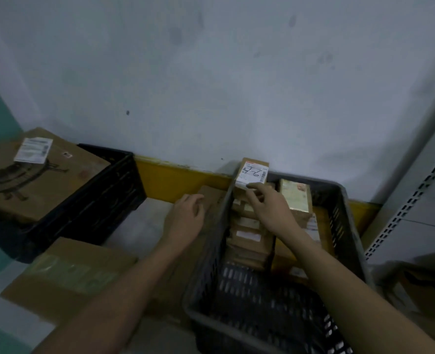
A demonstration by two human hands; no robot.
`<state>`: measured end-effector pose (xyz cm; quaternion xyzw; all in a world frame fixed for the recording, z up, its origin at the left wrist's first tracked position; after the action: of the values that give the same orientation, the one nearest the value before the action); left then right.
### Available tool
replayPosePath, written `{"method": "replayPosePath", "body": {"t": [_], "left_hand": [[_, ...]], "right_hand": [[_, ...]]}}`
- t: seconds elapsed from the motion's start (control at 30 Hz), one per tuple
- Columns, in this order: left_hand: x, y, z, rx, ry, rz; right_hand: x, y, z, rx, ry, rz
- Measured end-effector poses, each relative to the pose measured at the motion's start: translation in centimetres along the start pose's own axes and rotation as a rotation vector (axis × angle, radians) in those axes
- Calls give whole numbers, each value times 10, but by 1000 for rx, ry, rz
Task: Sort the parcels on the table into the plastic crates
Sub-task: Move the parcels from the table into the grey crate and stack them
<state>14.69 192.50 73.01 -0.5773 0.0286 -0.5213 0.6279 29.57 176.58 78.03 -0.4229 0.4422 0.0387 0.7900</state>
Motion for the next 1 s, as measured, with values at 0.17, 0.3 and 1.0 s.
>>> {"method": "replayPosePath", "body": {"t": [0.17,0.3,1.0], "left_hand": [[-75,-64,-6,14,-113,7],[-154,-114,-30,-13,-214,47],[-353,-199,-97,-203,-472,-149]], "right_hand": [[-70,69,11,-153,-72,7],[-119,140,8,-272,-66,47],[-154,298,-83,-305,326,-168]]}}
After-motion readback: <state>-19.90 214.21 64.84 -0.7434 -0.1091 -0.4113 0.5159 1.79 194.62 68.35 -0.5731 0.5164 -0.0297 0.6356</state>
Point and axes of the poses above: each hand's wrist, its own z-axis towards the middle knuckle, its own y-axis out of the palm, x = y × z, the point moved 3 cm from there along z, towards the middle knuckle, and after that the axes turned 1 degree about z, right-handed, at the moved point
